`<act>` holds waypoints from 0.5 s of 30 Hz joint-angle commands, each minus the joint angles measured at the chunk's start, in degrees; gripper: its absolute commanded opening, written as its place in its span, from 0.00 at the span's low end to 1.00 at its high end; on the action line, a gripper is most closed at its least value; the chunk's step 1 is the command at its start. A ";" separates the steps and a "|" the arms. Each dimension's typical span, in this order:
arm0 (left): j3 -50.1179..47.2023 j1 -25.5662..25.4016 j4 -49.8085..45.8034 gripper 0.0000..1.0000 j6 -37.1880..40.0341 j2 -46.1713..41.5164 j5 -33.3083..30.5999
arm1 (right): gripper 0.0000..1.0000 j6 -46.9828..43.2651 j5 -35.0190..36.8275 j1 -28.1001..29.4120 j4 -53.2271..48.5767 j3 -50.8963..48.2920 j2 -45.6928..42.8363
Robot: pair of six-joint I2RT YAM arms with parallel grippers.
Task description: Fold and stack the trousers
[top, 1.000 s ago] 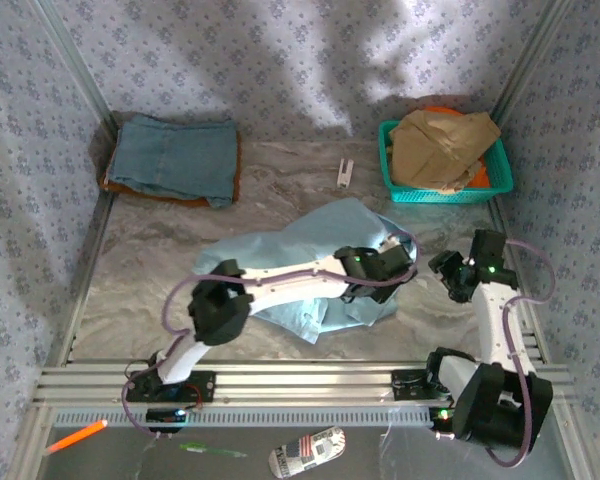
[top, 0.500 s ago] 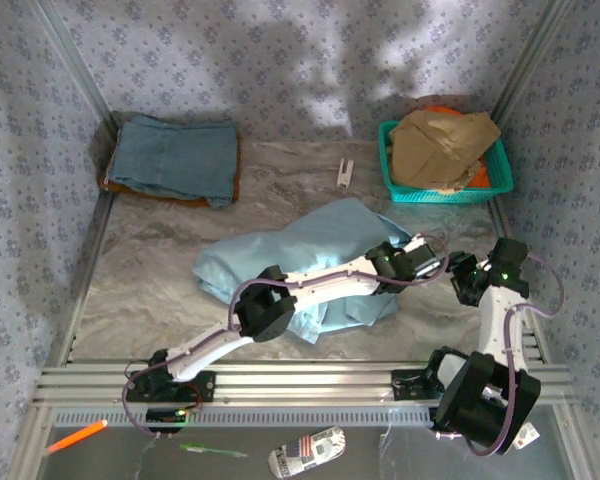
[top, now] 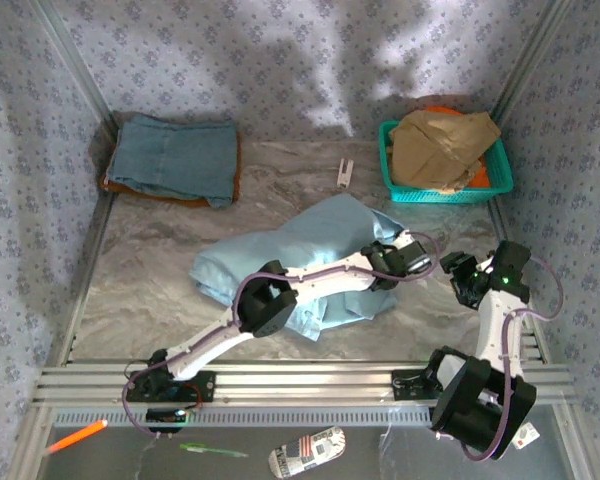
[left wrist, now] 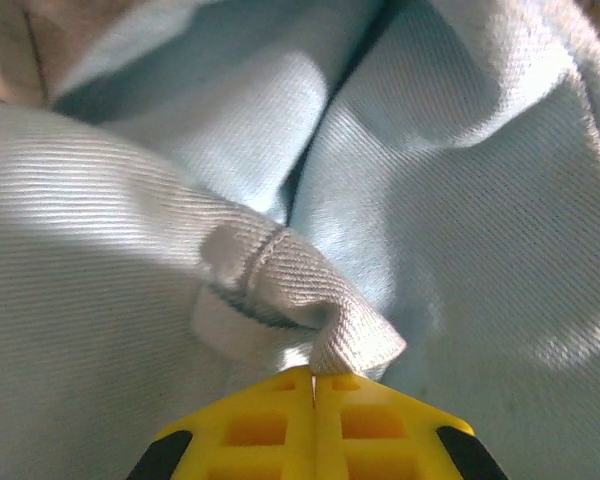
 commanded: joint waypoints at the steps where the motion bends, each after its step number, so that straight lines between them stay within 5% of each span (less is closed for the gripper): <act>1: -2.33 -0.61 0.45 0.00 -0.53 -11.11 -1.17 | 0.61 -1.08 -1.38 0.03 -0.11 -0.79 -0.77; 15: -16.78 0.16 4.36 0.00 -1.26 -28.57 -1.23 | 0.59 -0.02 -1.16 2.66 0.64 -0.20 -1.23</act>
